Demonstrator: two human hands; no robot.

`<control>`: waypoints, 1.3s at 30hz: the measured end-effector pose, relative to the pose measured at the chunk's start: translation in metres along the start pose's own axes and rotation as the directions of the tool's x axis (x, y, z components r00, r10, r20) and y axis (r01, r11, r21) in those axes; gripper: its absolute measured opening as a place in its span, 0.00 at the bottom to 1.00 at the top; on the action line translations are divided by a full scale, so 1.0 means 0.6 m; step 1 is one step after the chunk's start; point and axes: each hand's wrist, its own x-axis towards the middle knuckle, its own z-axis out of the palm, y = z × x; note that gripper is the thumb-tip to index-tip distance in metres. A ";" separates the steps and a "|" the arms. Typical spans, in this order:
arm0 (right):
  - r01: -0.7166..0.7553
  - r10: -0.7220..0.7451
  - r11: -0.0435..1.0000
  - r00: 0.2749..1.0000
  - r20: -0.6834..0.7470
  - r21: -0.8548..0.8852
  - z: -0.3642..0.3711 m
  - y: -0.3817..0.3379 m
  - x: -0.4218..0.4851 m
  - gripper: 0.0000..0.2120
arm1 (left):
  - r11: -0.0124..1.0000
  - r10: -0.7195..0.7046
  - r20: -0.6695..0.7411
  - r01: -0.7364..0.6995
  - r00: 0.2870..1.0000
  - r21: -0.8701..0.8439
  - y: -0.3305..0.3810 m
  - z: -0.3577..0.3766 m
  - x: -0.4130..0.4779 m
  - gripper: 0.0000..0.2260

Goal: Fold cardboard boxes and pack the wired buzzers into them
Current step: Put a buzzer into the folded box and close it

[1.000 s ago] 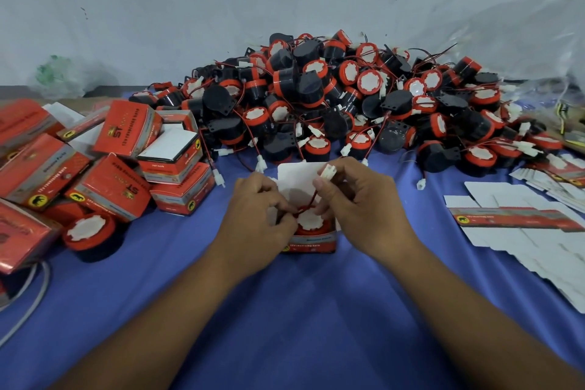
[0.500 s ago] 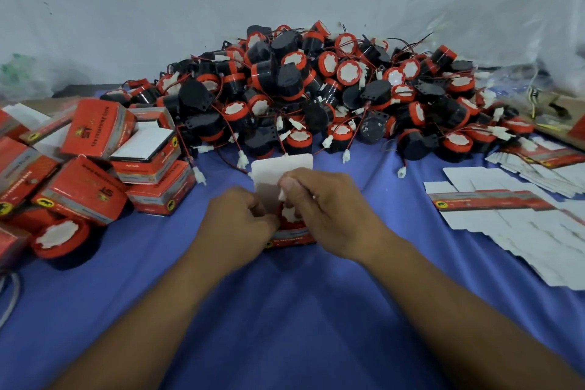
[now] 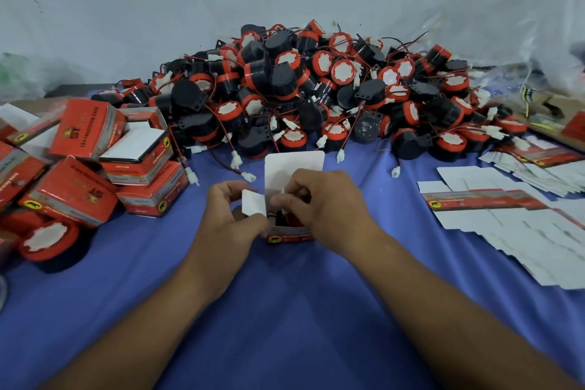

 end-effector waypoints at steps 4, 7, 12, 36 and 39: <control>0.049 -0.042 0.979 0.998 0.041 -0.196 -0.002 -0.013 0.001 0.16 | 0.998 0.055 -0.022 -0.054 0.998 0.033 -0.001 0.007 -0.005 0.23; 0.125 -0.103 0.935 0.991 0.083 -0.332 -0.002 -0.023 0.003 0.13 | 0.986 0.147 0.009 -0.147 0.989 0.083 0.005 0.006 -0.009 0.21; 0.280 -0.179 0.889 0.941 0.286 -0.363 -0.013 -0.022 0.004 0.09 | 0.876 0.309 0.131 -0.336 0.942 0.346 0.016 0.005 -0.013 0.17; -0.424 0.379 0.730 0.904 0.199 0.536 -0.072 0.079 0.024 0.08 | 0.780 0.317 0.196 -0.373 0.928 0.503 -0.007 0.018 0.018 0.03; -0.448 0.336 0.472 0.888 0.315 0.760 -0.069 0.069 0.022 0.12 | 0.805 0.345 0.131 -0.365 0.930 0.468 -0.001 0.012 0.020 0.05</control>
